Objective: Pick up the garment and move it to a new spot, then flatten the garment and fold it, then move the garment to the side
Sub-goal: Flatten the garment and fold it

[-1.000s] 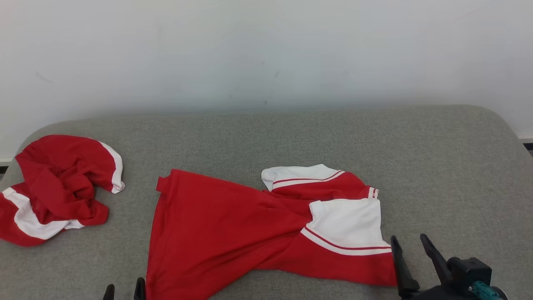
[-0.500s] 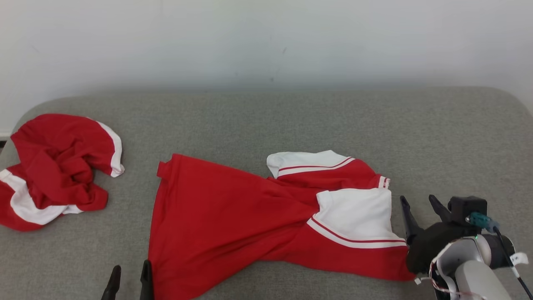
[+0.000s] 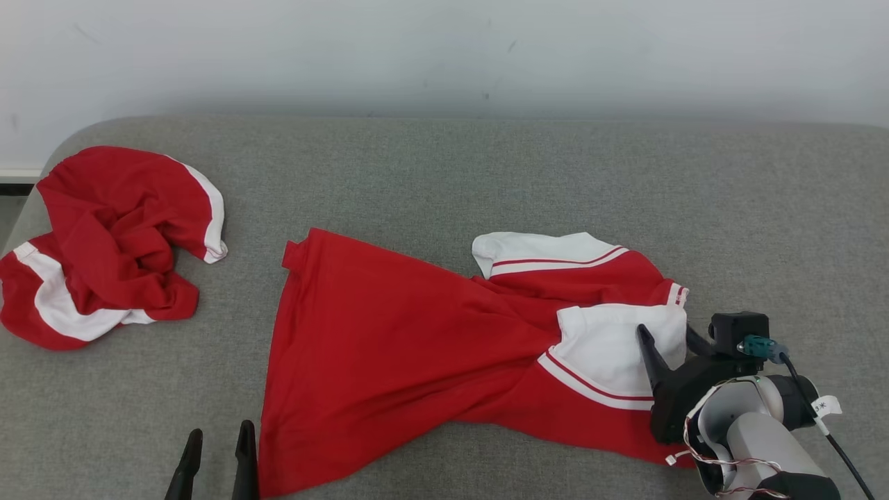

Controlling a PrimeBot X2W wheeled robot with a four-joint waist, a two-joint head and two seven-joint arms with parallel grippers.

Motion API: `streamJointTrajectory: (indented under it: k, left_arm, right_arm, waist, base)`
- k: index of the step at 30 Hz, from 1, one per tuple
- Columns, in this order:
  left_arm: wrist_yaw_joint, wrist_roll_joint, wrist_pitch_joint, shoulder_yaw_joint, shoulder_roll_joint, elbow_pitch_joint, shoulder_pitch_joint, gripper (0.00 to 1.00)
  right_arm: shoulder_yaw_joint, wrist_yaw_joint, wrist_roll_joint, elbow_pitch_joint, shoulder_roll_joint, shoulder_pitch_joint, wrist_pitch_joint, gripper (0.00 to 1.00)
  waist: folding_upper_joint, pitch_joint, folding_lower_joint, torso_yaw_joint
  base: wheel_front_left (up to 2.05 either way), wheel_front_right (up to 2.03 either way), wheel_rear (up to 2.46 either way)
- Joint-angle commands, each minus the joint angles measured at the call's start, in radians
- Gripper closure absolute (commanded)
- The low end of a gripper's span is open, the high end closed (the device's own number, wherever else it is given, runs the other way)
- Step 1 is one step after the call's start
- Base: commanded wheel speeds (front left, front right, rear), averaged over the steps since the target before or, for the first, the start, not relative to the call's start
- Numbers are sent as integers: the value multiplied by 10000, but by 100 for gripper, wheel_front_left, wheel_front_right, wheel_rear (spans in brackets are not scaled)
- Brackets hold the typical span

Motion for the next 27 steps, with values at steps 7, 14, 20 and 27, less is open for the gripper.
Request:
streamJointTrajectory:
  k: [7, 14, 20, 27]
  left_arm:
    - [13, -89, -5, -24, -5, 32, -137, 0]
    - [12, -137, -6, 27, -3, 84, 110, 0]
    - [12, -176, -6, 87, -4, 106, 350, 0]
    - [12, -209, -6, 47, -4, 128, 475, 0]
  right_arm:
    - [540, -27, 307, 527, -246, -340, -691, 100]
    - [527, -27, 562, 166, -354, 432, -1414, 100]
    - [316, -27, 694, -1141, -473, 1767, -1519, 100]
    - [-97, -27, 599, -2486, -264, 3130, -851, 100]
  waist:
    - [-1, -34, -1, -43]
    - [-1, -315, -1, -179]
    - [-1, -566, -1, -409]
    - [-1, -744, -1, -552]
  base:
    - [0, 0, 0]
    - [0, 0, 0]
    - [0, 0, 0]
    - [0, 0, 0]
